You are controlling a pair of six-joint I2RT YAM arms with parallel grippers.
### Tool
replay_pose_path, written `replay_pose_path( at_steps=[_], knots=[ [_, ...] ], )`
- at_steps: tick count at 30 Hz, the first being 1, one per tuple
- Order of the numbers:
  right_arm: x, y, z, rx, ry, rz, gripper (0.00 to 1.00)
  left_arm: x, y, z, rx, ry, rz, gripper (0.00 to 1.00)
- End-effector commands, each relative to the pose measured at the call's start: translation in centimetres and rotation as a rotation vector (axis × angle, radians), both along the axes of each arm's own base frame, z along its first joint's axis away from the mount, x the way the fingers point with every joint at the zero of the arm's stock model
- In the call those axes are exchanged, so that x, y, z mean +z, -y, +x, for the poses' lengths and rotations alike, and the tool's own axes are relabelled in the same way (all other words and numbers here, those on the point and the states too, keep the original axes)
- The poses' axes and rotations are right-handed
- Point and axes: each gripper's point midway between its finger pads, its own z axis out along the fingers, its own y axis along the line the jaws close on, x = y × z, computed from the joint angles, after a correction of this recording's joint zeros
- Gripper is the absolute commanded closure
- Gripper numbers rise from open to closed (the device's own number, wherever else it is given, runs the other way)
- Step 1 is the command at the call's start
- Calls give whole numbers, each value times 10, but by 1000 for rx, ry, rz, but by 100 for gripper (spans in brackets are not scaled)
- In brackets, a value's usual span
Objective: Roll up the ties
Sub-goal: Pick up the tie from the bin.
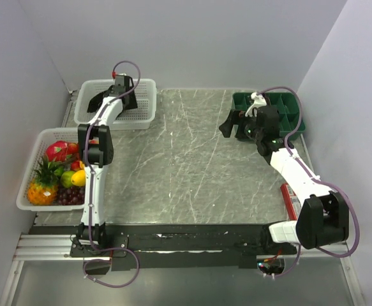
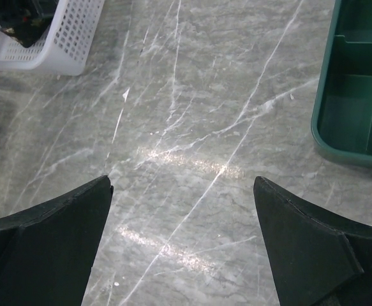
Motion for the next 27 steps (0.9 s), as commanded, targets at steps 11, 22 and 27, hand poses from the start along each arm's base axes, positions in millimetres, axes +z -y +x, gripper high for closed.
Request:
replay_pose_path(
  at_steps=[11,22,27],
  knots=[
    [44,-2,-3,5,101,3,1,251,7,-21,-10,483,-77,99],
    [79,24,-25,-107,184,-9,1,401,277,-161,-683,679,-434,99],
    [127,70,-59,-300,335,2,1,440,336,-230,-943,705,-639,99]
  ],
)
